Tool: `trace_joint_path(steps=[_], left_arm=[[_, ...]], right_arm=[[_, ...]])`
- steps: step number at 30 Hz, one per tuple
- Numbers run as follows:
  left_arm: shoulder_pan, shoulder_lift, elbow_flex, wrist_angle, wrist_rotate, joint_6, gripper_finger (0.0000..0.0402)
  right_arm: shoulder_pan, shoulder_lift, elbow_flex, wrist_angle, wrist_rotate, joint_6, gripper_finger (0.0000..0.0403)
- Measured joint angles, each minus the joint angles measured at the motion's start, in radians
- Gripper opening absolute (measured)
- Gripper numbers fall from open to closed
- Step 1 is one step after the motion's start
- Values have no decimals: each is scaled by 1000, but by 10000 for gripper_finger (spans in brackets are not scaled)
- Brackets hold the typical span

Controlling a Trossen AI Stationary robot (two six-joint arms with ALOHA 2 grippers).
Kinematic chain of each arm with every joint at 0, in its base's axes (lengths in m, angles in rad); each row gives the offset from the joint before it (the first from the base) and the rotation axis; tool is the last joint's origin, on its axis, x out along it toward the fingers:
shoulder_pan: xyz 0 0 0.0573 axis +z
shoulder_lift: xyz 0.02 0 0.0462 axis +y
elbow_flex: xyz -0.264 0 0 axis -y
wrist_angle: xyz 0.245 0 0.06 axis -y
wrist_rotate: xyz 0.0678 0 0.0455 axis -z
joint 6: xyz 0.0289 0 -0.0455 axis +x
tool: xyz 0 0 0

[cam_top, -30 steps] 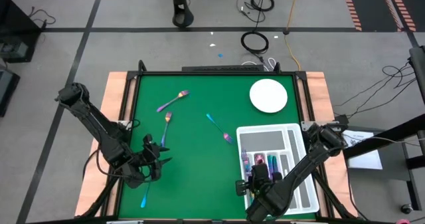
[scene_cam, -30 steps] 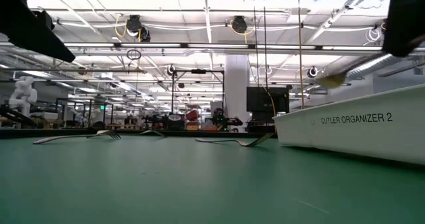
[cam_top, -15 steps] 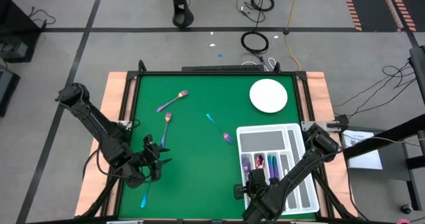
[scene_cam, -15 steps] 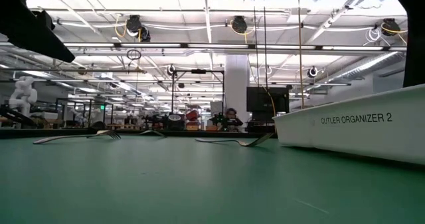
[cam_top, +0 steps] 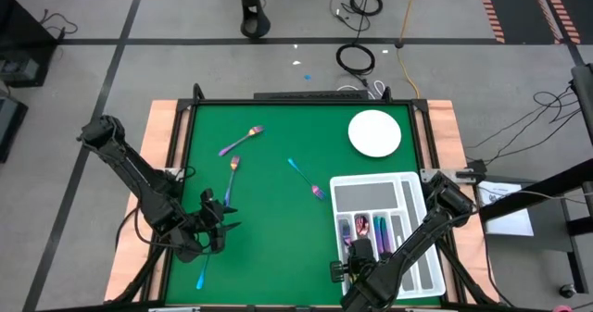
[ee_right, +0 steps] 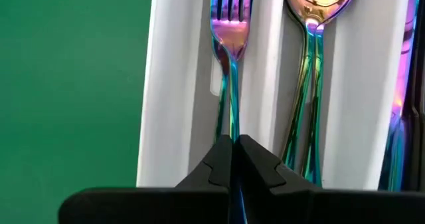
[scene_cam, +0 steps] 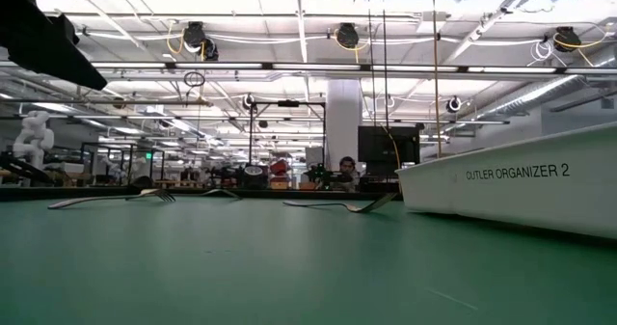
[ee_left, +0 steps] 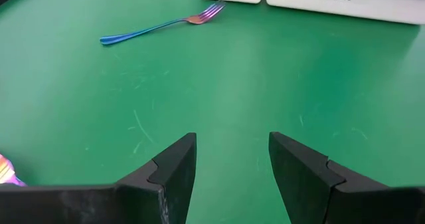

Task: Sort silverware
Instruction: Put the top left fork into the utensil organizer

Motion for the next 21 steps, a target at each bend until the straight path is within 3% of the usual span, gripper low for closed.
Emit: trace_joint_path(steps=[7,21], left_arm=[[0,0,0,12,0,3,192],[-7,0,0,13,33,5,192]], right_arm=[[-6,0,0,4,-1,-18,8],[-15,0,0,5,-1,-59,100]])
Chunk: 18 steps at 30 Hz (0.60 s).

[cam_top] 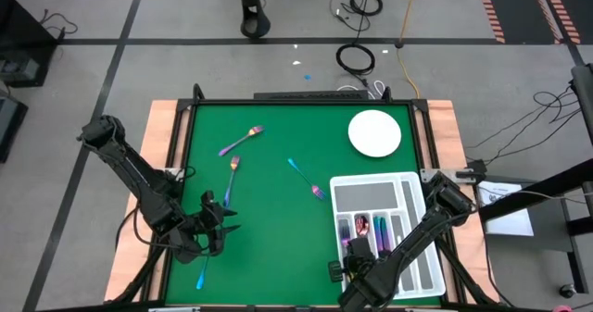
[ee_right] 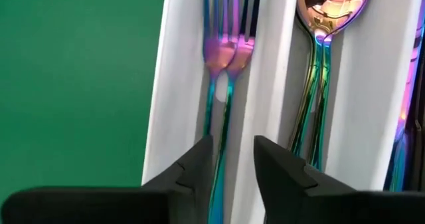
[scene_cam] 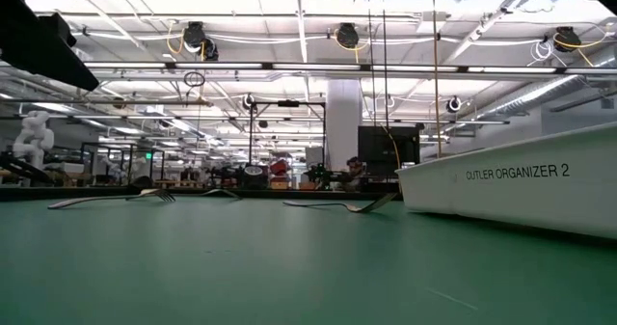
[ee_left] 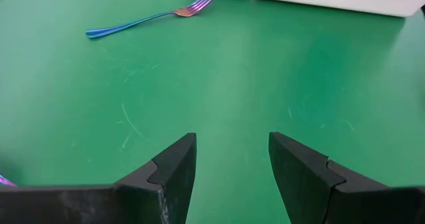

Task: Sort silverware
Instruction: Put the top left fork into the utensil organizer, then put the bottom left fork into the utensil organizer

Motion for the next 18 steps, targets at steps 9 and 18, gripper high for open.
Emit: trace_joint_path(steps=[9,18], left_arm=[[0,0,0,-1,0,1,192],[0,0,0,-1,0,1,192]], right_arm=[[-18,-13,0,-5,-49,-49,116],[-37,-70,1,-64,-45,-96,116]])
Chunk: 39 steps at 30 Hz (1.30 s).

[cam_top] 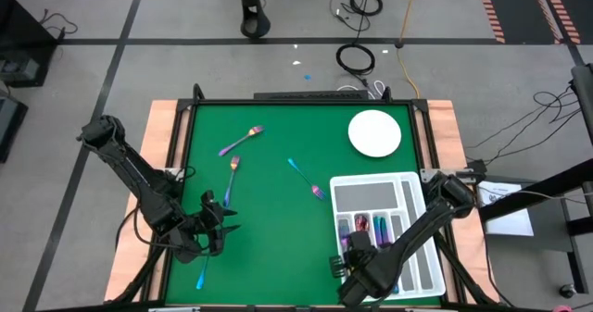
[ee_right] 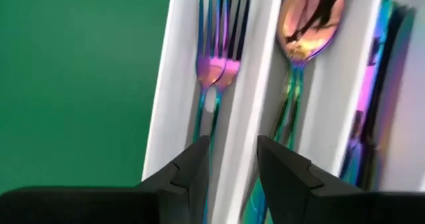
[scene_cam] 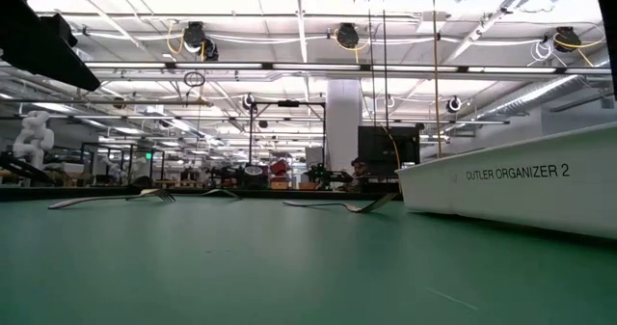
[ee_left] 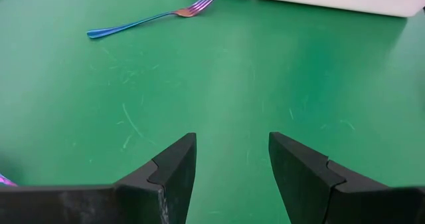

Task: Sort silverware
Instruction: Put the bottom left fork into the utensil organizer

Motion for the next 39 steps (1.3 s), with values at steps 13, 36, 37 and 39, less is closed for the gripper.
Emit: trace_joint_path(steps=[13,36,37,39], left_arm=[[0,0,0,0,0,4,192],[17,0,0,-38,-111,7,192],[28,0,0,-69,-111,-45,192],[57,0,0,-155,-108,-169,192]], right_arm=[[-57,-96,0,-30,106,-146,116],[-430,-166,0,224,237,-986,116],[-448,-166,0,262,237,-1040,116],[-481,-166,0,336,236,-1138,116]])
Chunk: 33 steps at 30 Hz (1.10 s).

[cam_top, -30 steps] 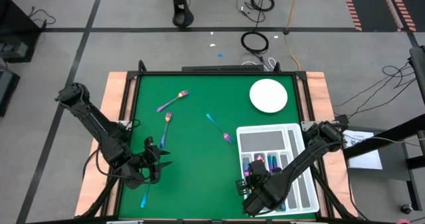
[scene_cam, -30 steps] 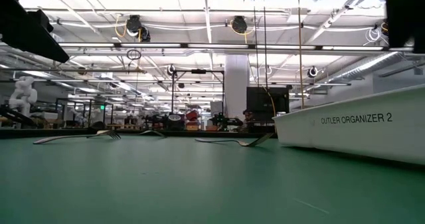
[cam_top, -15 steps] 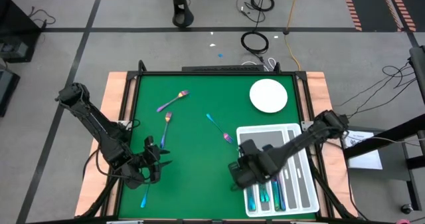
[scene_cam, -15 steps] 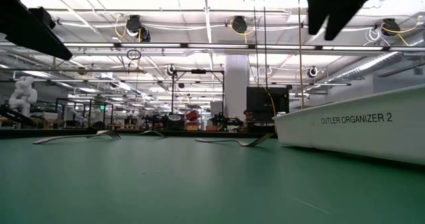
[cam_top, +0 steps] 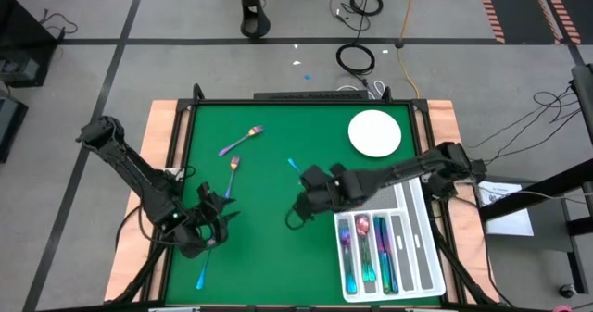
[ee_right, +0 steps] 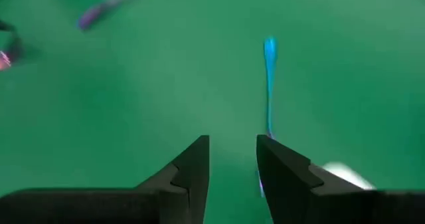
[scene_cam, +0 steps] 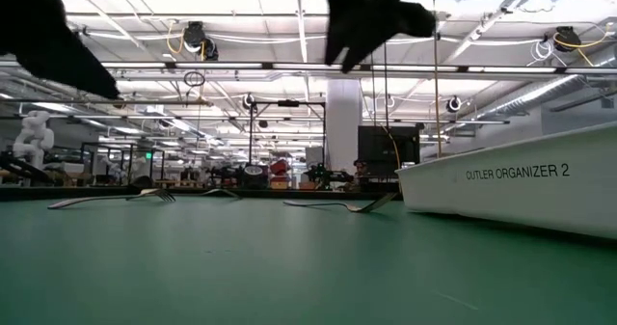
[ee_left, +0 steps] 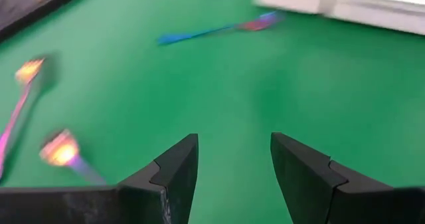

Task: Sort silverware
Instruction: Put the bottom left fork into the utensil organizer

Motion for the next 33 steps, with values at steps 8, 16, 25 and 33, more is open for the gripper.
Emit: trace_joint_path(steps=[8,16,25,33], left_arm=[[71,15,0,-260,134,-373,192],[54,47,0,-130,327,-392,192],[2,124,60,-137,582,-531,192],[-62,150,212,-263,613,-601,192]], right_arm=[[-56,0,0,261,-5,-187,116],[31,1,0,337,-30,-211,116],[151,36,-1,347,7,-211,116],[209,82,-1,351,53,-211,116]])
